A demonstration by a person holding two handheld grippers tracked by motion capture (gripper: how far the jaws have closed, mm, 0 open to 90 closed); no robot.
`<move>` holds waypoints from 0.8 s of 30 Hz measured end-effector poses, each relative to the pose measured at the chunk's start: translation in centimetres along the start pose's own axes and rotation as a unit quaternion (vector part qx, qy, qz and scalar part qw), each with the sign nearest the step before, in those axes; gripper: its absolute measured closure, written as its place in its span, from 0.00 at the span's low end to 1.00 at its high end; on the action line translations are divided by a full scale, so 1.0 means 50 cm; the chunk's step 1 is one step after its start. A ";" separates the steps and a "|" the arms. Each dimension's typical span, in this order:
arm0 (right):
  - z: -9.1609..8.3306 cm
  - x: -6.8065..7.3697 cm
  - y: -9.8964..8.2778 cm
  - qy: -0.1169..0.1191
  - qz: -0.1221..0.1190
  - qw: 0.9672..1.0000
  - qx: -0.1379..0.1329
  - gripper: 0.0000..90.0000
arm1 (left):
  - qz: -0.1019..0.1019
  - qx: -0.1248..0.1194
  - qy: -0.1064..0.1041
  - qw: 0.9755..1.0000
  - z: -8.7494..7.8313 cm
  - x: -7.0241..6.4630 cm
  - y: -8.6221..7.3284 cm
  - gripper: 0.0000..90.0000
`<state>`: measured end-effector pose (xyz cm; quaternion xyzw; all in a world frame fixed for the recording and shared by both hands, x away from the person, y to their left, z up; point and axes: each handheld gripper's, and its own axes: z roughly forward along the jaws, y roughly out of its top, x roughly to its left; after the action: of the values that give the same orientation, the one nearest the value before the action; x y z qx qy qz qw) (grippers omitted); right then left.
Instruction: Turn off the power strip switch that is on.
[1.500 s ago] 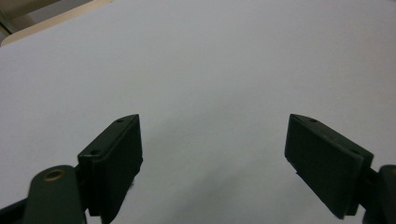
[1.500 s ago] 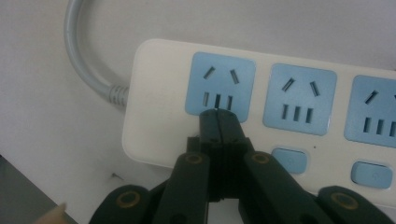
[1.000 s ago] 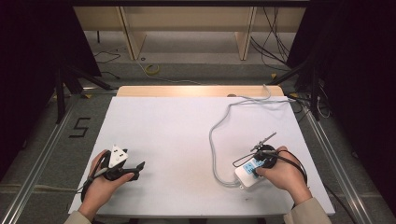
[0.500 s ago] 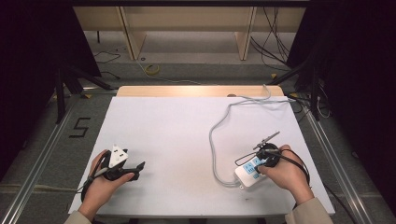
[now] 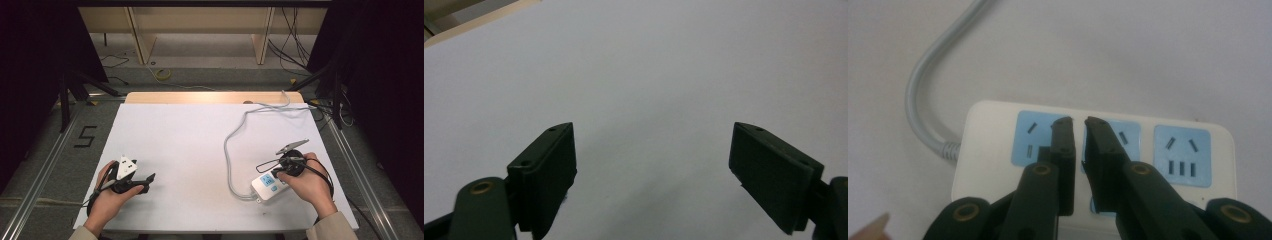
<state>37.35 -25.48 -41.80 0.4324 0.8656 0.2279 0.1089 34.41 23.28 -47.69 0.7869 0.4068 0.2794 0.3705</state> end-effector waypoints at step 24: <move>-0.011 -0.017 -0.027 0.029 -0.045 0.982 -0.180 0.64 | 0.002 -0.001 0.000 1.000 -0.005 -0.001 -0.001 0.21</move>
<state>36.73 -27.03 -42.00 0.3595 0.8319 0.3871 0.1697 34.20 23.34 -47.58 0.7873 0.4048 0.2805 0.3710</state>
